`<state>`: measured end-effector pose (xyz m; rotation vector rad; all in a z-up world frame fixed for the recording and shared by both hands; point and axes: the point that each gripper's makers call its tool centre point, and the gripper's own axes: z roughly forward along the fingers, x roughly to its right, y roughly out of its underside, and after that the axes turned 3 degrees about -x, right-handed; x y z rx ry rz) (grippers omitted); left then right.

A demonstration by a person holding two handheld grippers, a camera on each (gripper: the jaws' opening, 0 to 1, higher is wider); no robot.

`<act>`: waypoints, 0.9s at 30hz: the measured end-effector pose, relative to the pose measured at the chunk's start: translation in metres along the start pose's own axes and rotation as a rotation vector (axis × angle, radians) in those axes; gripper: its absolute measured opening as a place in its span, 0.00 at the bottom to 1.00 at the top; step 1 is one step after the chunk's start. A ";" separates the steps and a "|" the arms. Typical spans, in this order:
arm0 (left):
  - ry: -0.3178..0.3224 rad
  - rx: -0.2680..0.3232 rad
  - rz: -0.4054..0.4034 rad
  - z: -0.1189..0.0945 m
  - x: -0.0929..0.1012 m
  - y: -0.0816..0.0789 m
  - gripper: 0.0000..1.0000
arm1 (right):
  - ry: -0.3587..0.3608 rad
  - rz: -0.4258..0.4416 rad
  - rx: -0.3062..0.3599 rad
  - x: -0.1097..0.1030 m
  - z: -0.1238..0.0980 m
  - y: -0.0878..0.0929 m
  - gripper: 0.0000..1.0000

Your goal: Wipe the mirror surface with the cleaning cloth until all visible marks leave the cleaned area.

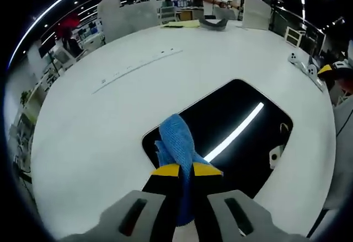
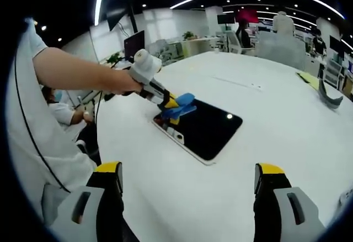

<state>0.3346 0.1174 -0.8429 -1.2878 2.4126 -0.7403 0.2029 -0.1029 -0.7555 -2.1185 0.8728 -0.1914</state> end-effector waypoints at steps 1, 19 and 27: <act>-0.001 0.000 -0.002 0.000 0.000 0.000 0.03 | 0.001 -0.002 -0.002 0.000 0.000 0.000 1.00; -0.010 -0.003 -0.001 -0.004 -0.005 0.004 0.03 | -0.013 -0.002 -0.006 -0.005 0.005 0.000 1.00; -0.006 -0.002 -0.001 -0.004 -0.007 0.005 0.03 | -0.013 -0.001 -0.009 -0.005 0.004 0.002 1.00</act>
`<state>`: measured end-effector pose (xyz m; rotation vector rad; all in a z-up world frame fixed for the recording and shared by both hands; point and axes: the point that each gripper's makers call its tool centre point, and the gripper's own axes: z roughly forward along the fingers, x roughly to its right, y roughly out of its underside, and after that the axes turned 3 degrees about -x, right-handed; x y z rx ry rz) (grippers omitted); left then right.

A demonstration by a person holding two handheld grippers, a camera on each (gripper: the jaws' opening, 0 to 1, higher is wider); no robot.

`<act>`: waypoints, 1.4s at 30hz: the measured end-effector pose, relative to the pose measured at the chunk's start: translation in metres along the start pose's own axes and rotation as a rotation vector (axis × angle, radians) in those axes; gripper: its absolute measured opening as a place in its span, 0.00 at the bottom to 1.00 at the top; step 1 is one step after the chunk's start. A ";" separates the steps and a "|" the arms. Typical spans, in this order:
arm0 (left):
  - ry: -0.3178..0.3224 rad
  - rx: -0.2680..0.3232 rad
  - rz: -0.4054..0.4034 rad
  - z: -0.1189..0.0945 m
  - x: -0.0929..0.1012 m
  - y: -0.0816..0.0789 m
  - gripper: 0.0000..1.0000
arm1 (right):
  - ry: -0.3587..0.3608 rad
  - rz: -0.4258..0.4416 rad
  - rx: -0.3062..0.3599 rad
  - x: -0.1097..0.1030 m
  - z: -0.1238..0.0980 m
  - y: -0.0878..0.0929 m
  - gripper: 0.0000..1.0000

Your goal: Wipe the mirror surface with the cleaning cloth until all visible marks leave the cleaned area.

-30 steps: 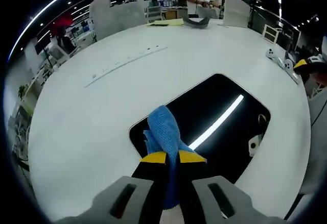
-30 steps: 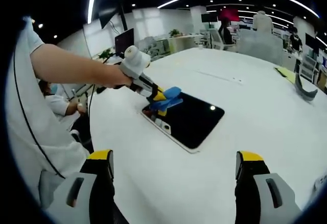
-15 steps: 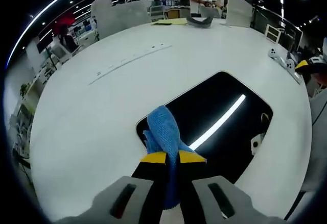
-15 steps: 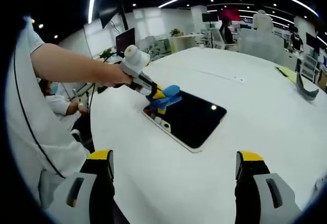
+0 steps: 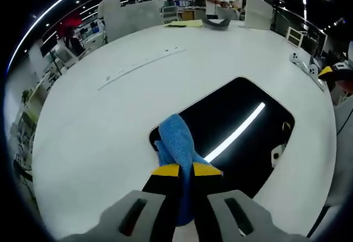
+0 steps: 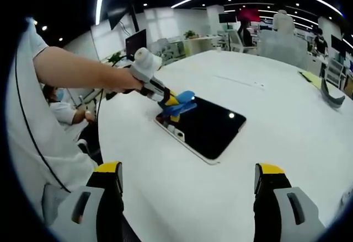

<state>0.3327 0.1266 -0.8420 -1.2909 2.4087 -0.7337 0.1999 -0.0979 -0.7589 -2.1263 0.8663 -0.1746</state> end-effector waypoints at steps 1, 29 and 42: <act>0.000 -0.001 0.000 0.000 0.000 0.000 0.03 | 0.000 0.000 0.000 0.000 0.000 0.000 1.00; -0.016 0.024 -0.094 -0.006 -0.001 0.009 0.03 | -0.025 0.007 0.001 -0.005 0.006 0.000 1.00; -0.034 0.022 -0.117 -0.007 0.000 0.012 0.03 | -0.039 0.001 0.000 -0.008 0.007 -0.001 1.00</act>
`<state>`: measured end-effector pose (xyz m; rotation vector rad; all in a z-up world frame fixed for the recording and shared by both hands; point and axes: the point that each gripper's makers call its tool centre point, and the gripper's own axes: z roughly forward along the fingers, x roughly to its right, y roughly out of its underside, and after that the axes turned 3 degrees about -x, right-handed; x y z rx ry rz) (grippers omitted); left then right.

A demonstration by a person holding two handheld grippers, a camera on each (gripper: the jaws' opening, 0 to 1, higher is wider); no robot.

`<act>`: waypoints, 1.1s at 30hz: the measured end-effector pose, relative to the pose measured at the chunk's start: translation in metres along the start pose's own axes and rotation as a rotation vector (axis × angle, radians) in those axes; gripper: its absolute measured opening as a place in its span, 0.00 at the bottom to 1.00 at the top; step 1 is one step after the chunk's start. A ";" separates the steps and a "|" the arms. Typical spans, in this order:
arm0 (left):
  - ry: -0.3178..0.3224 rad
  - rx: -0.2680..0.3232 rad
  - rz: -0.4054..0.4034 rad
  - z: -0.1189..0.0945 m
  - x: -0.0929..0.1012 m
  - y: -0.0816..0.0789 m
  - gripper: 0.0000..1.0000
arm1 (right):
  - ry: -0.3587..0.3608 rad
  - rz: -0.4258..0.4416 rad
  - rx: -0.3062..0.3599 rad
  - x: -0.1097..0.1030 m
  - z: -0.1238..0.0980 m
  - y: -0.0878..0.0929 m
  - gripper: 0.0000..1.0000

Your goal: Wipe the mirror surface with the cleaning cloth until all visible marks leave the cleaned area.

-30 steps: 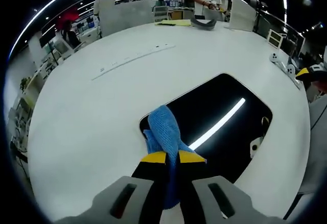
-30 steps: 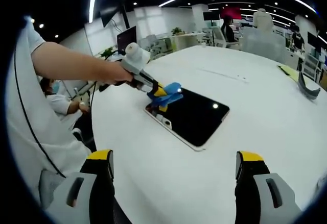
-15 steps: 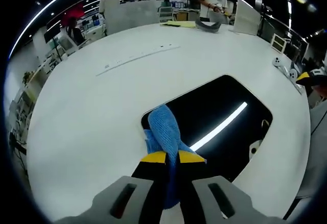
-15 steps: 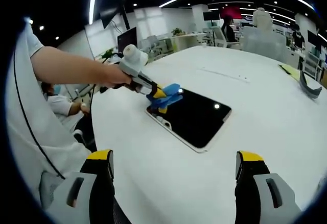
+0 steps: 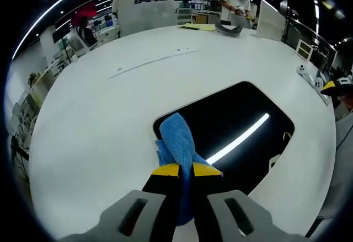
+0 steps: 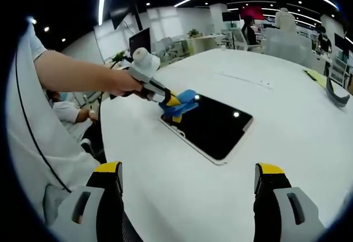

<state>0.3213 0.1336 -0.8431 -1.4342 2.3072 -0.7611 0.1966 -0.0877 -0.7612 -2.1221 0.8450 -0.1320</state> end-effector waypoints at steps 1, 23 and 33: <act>-0.002 -0.001 0.000 0.000 0.000 0.000 0.03 | 0.001 0.000 0.001 0.000 0.000 0.000 1.00; -0.025 -0.009 0.019 -0.001 0.008 0.001 0.03 | -0.005 0.003 0.012 0.005 0.003 -0.003 1.00; 0.002 -0.028 0.064 0.000 0.025 -0.001 0.03 | -0.018 0.001 0.013 0.003 0.006 -0.003 1.00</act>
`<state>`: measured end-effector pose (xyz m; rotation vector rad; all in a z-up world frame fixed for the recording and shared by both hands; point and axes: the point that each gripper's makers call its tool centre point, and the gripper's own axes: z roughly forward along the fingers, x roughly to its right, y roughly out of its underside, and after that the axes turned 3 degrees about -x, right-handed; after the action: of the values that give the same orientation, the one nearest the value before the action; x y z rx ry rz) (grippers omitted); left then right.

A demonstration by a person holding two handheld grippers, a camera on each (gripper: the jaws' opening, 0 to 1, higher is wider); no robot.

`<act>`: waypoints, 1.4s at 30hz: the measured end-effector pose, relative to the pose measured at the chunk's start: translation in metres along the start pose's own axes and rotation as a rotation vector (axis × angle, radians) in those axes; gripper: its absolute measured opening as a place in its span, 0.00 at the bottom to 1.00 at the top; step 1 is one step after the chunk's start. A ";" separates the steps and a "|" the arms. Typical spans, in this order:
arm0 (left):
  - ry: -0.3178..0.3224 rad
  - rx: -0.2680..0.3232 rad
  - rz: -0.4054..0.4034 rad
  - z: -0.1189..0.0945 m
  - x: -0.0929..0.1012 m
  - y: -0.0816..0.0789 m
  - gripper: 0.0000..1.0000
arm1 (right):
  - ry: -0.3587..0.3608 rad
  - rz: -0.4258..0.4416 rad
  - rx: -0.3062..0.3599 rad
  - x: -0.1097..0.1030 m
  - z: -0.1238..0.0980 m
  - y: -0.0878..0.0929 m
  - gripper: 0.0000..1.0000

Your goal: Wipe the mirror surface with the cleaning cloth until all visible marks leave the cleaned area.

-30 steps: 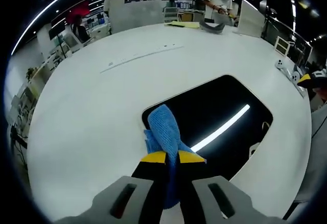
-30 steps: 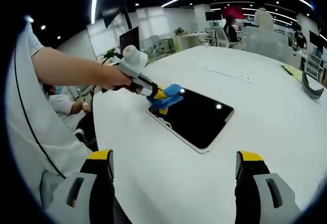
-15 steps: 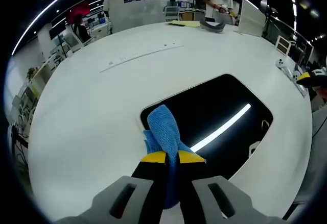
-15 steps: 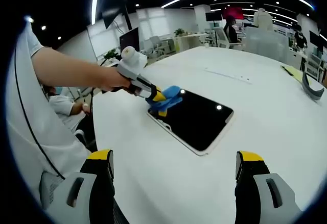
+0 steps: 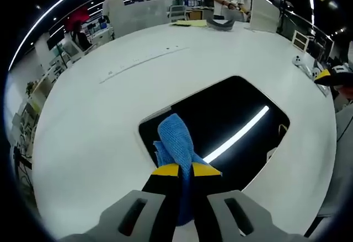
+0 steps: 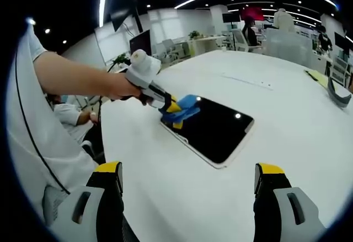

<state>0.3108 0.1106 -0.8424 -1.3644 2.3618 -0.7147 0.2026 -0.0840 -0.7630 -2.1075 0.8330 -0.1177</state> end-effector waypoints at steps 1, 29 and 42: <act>0.002 0.000 0.002 0.000 0.001 0.000 0.03 | 0.001 -0.001 0.000 0.000 0.000 -0.001 1.00; 0.059 0.000 0.094 0.006 0.037 -0.009 0.03 | -0.001 -0.019 0.006 0.000 -0.001 -0.004 1.00; 0.088 0.000 0.157 0.010 0.053 -0.014 0.03 | 0.025 -0.039 -0.004 0.006 -0.003 0.002 1.00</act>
<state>0.2999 0.0562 -0.8437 -1.1531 2.5037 -0.7424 0.2057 -0.0904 -0.7637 -2.1303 0.8082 -0.1631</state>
